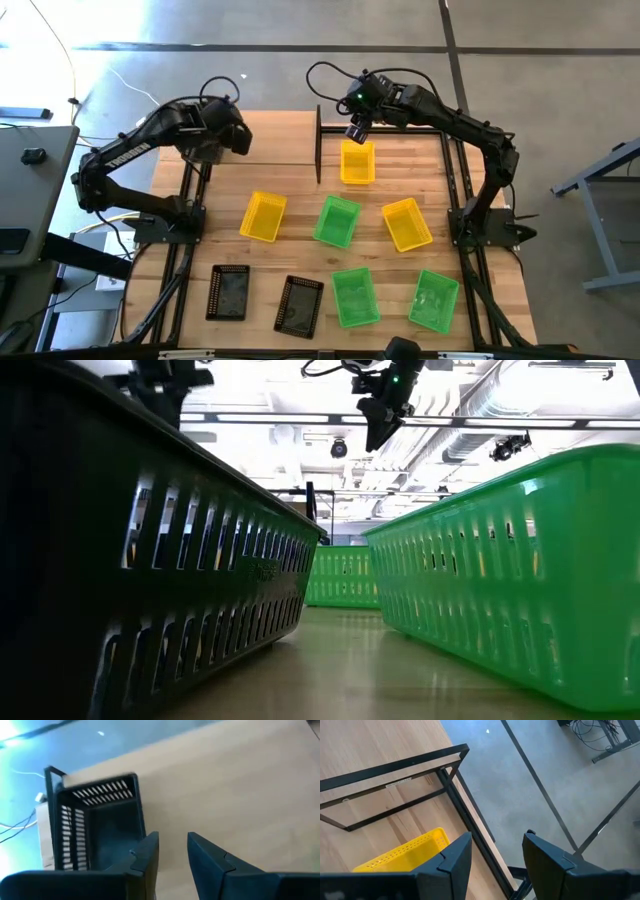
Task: Stack baskets on shelf by color
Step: Put the top right black bin on the shelf
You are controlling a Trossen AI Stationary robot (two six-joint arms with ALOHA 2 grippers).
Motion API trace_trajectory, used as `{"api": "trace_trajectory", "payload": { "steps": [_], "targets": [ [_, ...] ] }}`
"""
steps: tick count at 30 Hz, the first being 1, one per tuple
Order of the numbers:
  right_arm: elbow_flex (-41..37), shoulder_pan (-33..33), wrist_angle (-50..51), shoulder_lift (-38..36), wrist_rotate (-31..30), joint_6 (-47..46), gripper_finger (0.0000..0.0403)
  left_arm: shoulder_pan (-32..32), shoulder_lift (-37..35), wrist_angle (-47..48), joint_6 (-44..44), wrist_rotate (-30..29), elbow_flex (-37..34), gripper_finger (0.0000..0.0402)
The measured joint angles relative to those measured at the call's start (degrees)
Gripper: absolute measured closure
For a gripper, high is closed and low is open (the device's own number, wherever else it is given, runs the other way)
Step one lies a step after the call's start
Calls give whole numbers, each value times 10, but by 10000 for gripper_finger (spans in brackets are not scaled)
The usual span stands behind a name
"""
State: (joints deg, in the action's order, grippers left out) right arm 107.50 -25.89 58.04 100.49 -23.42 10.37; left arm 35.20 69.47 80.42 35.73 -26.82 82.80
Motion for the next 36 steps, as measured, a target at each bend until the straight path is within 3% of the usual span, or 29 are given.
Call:
{"api": "trace_trajectory", "payload": {
  "steps": [5, 9, 18, 24, 36],
  "targets": [
    [0, 0, 0, 0, 0, -3, 242, -10, 0, 94, -6, 54, 30, 322],
    [0, 0, 0, 0, 0, -15, 242, -17, -13, 95, -7, 123, 16, 327],
    [0, 0, 0, 0, 0, -15, 242, -26, -21, 96, 31, 177, -18, 328],
    [0, 0, 0, 0, -1, -15, 242, -36, -22, 96, 61, 159, -56, 328],
    [0, 0, 0, 0, -1, -16, 242, -33, -105, 96, 106, 143, -142, 328]
  ]
}}
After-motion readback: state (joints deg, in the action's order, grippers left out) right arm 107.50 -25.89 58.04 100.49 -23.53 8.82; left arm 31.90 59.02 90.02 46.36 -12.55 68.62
